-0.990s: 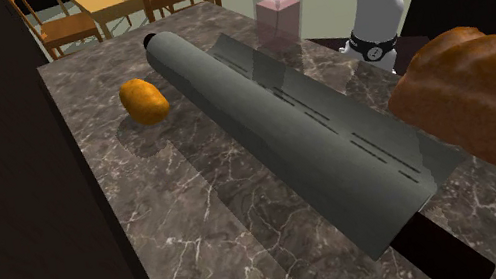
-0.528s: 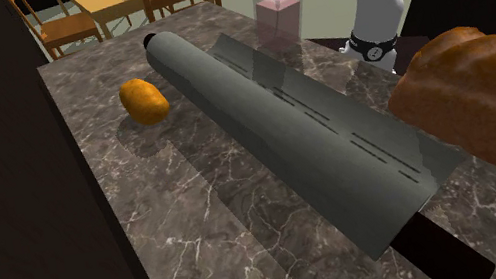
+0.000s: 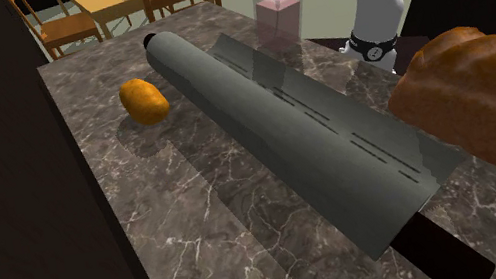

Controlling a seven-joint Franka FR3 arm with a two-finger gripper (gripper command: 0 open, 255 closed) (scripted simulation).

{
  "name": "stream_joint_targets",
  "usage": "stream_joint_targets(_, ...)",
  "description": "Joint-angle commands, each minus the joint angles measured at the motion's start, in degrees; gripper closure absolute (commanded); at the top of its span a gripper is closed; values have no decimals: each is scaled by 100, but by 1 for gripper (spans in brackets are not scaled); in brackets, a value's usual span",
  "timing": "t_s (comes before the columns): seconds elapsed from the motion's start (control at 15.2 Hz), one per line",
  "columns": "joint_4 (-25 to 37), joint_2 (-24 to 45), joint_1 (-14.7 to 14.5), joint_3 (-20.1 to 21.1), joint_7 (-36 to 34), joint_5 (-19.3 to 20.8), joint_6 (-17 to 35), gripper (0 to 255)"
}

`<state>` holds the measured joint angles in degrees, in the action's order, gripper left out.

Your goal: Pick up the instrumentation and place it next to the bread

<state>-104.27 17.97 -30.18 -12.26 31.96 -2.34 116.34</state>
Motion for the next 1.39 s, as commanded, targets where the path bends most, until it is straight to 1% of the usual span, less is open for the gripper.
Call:
stream_joint_targets(0.0, -110, 59, 3, 4, 3, -12, 149, 255)
stream_joint_targets(0.07, -149, 104, 6, 8, 8, -24, 232, 255)
stream_joint_targets(0.59, -149, 104, 6, 8, 8, -24, 232, 255)
stream_joint_targets(0.66, -149, 104, 6, 8, 8, -23, 232, 0)
stream_joint_targets(0.99, -150, 104, 6, 8, 8, -23, 232, 0)
stream_joint_targets(1.25, 315, -105, -10, -10, -29, 32, -437, 0)
stream_joint_targets(1.32, 315, -105, -10, -10, -29, 32, -437, 0)
